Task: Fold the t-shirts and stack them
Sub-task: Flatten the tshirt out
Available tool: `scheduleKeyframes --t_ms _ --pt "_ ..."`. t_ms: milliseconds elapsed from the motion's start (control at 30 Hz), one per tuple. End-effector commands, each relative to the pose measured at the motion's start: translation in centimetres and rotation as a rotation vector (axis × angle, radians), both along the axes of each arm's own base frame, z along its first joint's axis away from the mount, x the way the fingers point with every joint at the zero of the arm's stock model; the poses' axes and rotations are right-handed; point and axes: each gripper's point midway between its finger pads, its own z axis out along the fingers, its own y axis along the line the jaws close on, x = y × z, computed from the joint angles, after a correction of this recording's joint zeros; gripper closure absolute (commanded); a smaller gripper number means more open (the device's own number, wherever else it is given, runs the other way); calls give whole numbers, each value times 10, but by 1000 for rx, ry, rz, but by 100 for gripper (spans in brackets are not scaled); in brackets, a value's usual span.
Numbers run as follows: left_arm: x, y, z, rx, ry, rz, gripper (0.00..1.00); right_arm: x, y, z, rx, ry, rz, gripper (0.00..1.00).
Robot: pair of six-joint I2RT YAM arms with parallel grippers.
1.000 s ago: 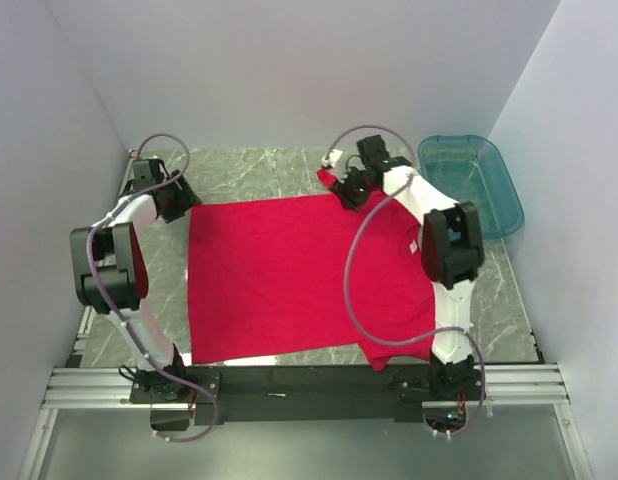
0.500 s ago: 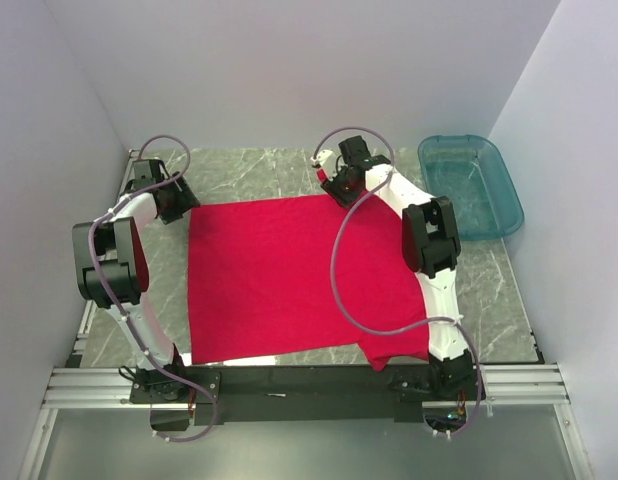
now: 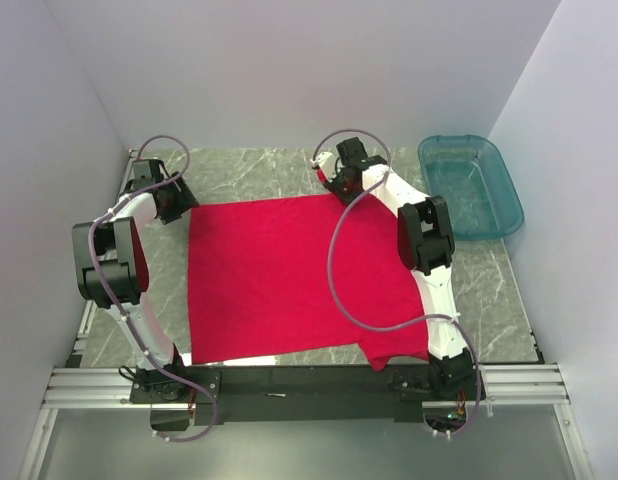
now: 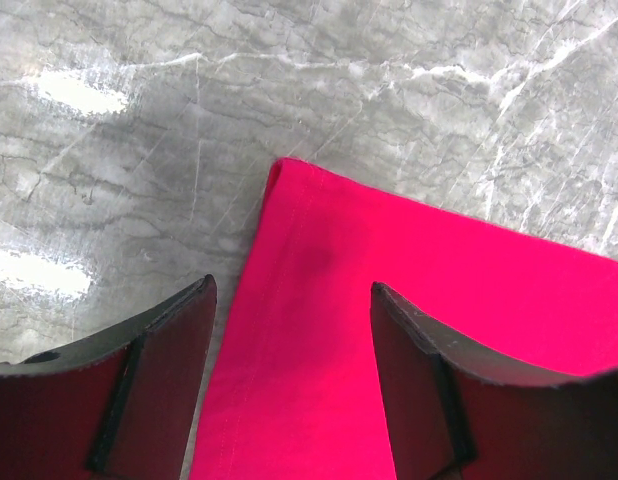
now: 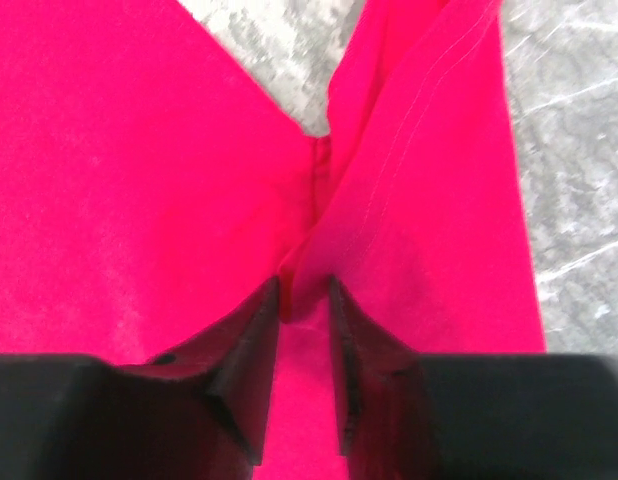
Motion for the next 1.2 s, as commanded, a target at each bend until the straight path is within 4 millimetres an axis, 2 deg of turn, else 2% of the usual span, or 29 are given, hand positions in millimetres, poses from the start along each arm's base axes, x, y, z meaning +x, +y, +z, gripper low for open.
scheduleKeyframes --t_ms 0,67,167,300,400,567,833,1167 --pt "16 9 26 32 -73 4 32 12 3 18 17 -44 -13 74" --pt "16 9 24 35 -69 5 32 12 3 19 22 -57 -13 80" --pt "19 10 21 38 -59 10 32 13 2 31 25 -83 -12 83" --pt "24 14 18 45 -52 16 32 14 0 43 34 -104 -16 94" --pt "28 17 19 58 -53 25 32 14 0 48 48 -112 -18 98" --pt "39 22 10 80 -26 15 35 14 2 57 85 -116 -30 99" --pt "44 13 -3 44 8 -42 50 11 2 58 96 -111 -28 100" --pt "39 10 -24 28 73 -61 50 12 3 60 113 -108 -35 100"
